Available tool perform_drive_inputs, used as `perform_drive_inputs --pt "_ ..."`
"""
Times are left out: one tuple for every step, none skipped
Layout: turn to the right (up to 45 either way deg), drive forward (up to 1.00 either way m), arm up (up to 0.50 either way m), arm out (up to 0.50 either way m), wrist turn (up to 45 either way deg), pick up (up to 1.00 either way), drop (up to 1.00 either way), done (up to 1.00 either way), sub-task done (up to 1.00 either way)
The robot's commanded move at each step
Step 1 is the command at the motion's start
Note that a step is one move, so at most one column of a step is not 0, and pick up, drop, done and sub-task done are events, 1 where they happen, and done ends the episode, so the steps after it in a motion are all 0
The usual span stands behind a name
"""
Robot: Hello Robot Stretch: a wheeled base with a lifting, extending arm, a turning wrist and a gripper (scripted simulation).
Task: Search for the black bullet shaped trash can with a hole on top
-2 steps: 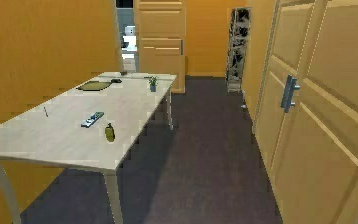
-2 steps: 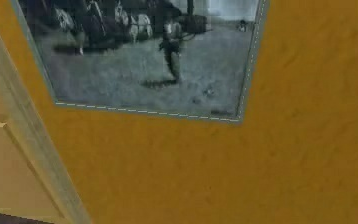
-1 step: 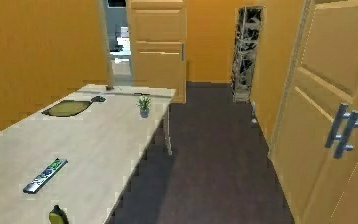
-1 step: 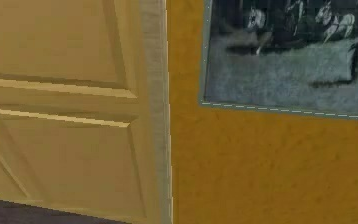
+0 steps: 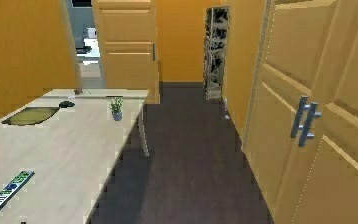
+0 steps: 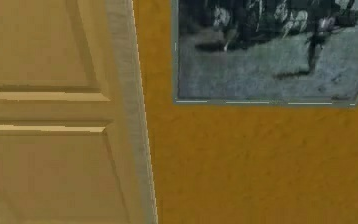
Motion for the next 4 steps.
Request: perform_drive_inputs --pt "0.0 1.0 0.0 0.0 0.0 0.0 0.0 0.0 0.0" --pt "0.0 1.0 0.0 0.0 0.0 0.0 0.0 0.0 0.0" --pt "18.0 0.0 0.0 0.0 0.0 0.0 0.0 0.0 0.0" --pt "0.0 0.1 0.0 0.0 0.0 0.0 0.0 0.0 0.0"
